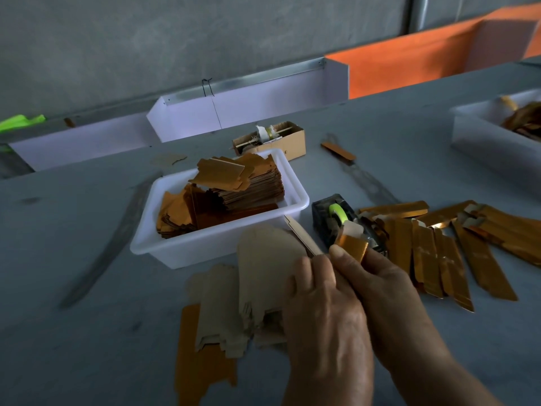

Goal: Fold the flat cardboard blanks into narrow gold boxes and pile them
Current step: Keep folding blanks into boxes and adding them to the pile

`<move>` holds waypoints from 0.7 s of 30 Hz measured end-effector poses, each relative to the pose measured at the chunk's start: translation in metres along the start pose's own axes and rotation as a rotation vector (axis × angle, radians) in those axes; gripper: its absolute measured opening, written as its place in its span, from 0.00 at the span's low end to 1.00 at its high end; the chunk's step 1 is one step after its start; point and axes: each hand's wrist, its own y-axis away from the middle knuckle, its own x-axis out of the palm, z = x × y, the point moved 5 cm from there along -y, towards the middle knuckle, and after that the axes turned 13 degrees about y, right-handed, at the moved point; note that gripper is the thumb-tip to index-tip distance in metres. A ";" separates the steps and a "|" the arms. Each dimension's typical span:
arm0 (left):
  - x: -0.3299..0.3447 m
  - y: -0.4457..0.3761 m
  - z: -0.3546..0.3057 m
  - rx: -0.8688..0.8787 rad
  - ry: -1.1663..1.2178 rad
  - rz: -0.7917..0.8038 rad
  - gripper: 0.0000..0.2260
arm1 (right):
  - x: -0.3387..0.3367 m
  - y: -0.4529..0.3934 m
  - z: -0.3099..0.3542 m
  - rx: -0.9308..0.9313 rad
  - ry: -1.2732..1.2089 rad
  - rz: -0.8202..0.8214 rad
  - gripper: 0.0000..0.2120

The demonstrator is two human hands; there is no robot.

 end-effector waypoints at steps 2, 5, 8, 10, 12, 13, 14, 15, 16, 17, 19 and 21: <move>-0.006 0.000 0.000 -0.018 0.069 -0.012 0.14 | -0.005 -0.002 0.000 0.003 0.027 -0.012 0.09; -0.013 -0.008 0.015 -0.245 0.431 0.000 0.14 | -0.011 -0.008 0.000 0.012 -0.030 0.000 0.08; -0.010 -0.015 0.035 -0.546 0.928 0.085 0.03 | -0.014 -0.012 0.007 -0.034 -0.043 0.044 0.10; -0.008 -0.019 0.040 -0.648 1.082 0.168 0.01 | -0.016 -0.012 0.014 -0.069 0.013 0.075 0.11; -0.005 -0.023 0.045 -0.693 1.143 0.182 0.03 | -0.024 -0.014 0.021 -0.093 0.100 0.085 0.13; -0.004 -0.025 0.047 -0.707 1.152 0.156 0.03 | -0.034 -0.017 0.024 -0.102 0.171 0.042 0.13; -0.004 -0.026 0.051 -0.720 1.157 0.117 0.02 | -0.047 -0.022 0.027 -0.115 0.261 -0.039 0.12; -0.003 -0.027 0.055 -0.734 1.158 0.077 0.02 | -0.062 -0.027 0.030 -0.135 0.359 -0.141 0.09; -0.002 -0.026 0.058 -0.745 1.162 0.047 0.03 | -0.076 -0.031 0.032 -0.146 0.456 -0.216 0.06; 0.001 -0.026 0.061 -0.757 1.174 0.028 0.03 | -0.086 -0.036 0.032 -0.143 0.535 -0.239 0.05; 0.005 -0.025 0.065 -0.789 1.214 0.019 0.05 | -0.092 -0.047 0.022 -0.098 0.633 -0.170 0.05; 0.009 -0.024 0.065 -0.824 1.275 0.024 0.06 | -0.090 -0.055 0.010 -0.035 0.665 -0.069 0.04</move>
